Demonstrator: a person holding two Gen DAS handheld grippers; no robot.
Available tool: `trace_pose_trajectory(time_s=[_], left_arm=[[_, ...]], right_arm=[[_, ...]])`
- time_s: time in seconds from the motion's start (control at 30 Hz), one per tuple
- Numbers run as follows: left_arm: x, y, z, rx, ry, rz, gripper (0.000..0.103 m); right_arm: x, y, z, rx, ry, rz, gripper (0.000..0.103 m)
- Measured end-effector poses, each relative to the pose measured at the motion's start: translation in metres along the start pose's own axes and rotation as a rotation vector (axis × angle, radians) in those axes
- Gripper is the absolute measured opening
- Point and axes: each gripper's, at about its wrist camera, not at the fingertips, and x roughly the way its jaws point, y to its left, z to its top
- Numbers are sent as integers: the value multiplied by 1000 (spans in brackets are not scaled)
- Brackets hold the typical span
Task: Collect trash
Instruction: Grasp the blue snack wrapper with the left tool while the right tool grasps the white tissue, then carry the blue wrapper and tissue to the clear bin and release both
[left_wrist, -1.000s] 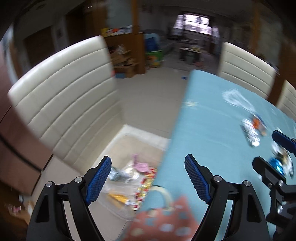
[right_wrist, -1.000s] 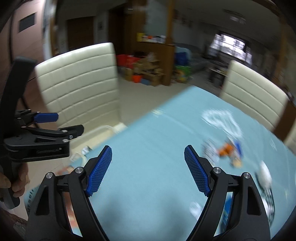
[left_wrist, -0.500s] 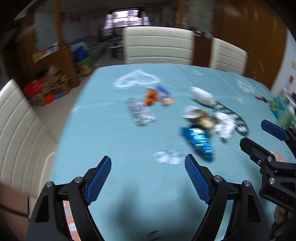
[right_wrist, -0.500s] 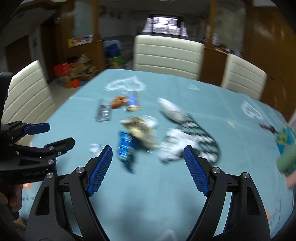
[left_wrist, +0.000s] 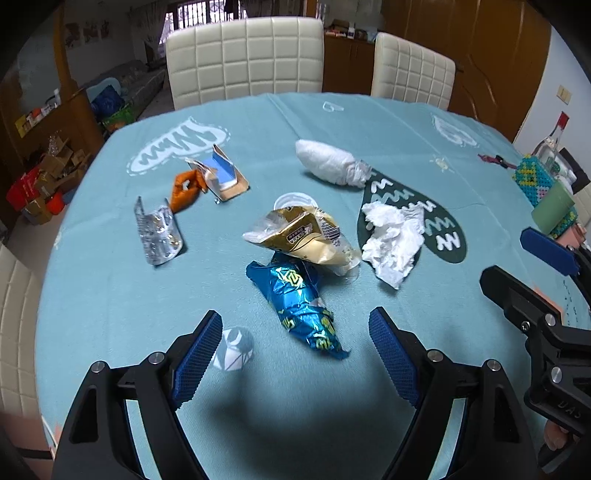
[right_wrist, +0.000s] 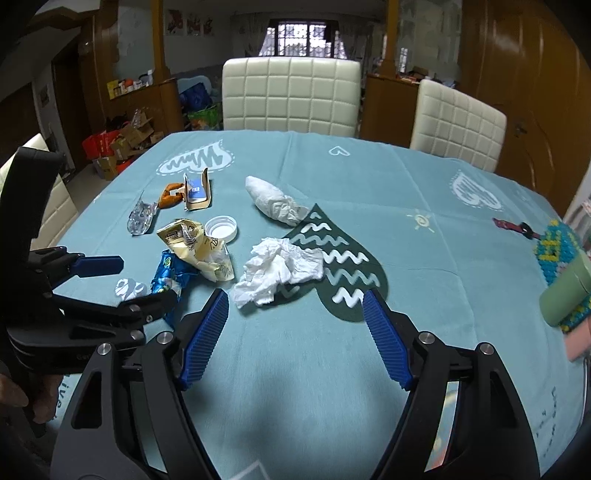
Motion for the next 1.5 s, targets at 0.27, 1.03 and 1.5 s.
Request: trace_pose_trajectory(time_s=[0.27, 1.03, 1.5], left_arm=[[26, 13, 5, 4, 24, 15, 79], [-17, 34, -10, 3, -82, 91, 29], [-77, 62, -46, -60, -155, 154, 29]], right_arm=[[51, 9, 18, -29, 40, 47, 75], [38, 26, 19, -47, 63, 124, 26], [-18, 95, 5, -172, -5, 221, 26]])
